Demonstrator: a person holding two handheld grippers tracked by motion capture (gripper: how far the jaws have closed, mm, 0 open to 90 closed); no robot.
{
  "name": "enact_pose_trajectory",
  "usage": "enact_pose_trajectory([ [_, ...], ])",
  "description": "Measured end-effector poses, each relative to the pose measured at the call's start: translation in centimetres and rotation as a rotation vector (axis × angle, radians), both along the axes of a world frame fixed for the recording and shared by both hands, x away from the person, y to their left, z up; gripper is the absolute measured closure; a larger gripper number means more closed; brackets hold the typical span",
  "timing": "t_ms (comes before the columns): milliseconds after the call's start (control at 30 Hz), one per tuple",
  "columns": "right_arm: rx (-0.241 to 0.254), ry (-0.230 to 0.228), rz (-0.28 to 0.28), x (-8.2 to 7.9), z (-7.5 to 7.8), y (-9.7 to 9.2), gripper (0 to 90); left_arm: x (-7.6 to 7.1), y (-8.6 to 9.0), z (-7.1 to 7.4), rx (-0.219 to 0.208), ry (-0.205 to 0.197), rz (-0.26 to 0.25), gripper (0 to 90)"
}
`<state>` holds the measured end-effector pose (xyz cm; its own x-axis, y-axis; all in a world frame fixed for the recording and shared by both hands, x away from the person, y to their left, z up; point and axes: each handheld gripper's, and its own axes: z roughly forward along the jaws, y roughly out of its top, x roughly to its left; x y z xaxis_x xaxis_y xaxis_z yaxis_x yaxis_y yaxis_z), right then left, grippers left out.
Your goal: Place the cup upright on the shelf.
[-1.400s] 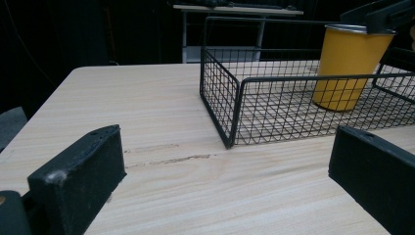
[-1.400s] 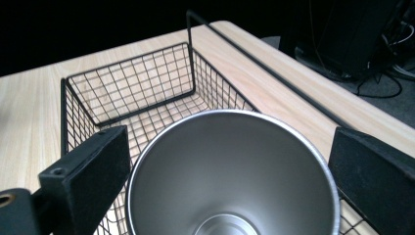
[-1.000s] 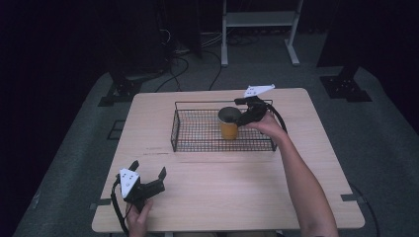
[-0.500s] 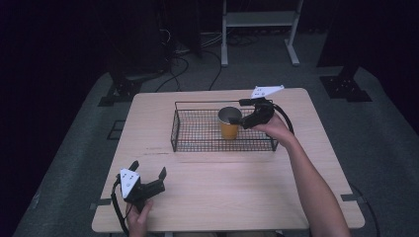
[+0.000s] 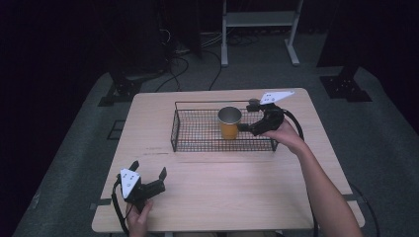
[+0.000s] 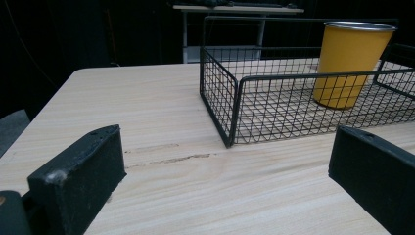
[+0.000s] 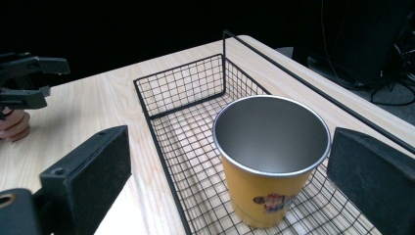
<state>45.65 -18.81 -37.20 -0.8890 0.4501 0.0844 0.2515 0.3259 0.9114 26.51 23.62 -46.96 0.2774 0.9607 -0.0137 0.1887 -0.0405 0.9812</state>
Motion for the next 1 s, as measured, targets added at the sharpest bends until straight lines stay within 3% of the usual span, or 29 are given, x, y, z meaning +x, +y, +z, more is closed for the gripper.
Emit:
enact_pose_trajectory([
  [600,0.011,0.003,0.005,-3.2,-1.2,-2.4,2.0,0.0,-0.1,0.0,0.005,0.000,-0.001,0.0],
  [667,0.021,-0.010,-0.009,-3.6,-1.4,-2.7,2.1,0.0,-0.1,0.0,0.006,0.000,0.000,0.0],
  [767,0.007,0.010,-0.006,-4.0,-2.0,-3.0,2.0,0.0,-0.1,0.0,0.006,-0.001,0.000,0.0],
  [1000,0.020,0.008,-0.034,-5.1,-3.0,-4.0,2.1,0.0,-0.1,0.0,0.007,-0.001,0.001,0.0],
])
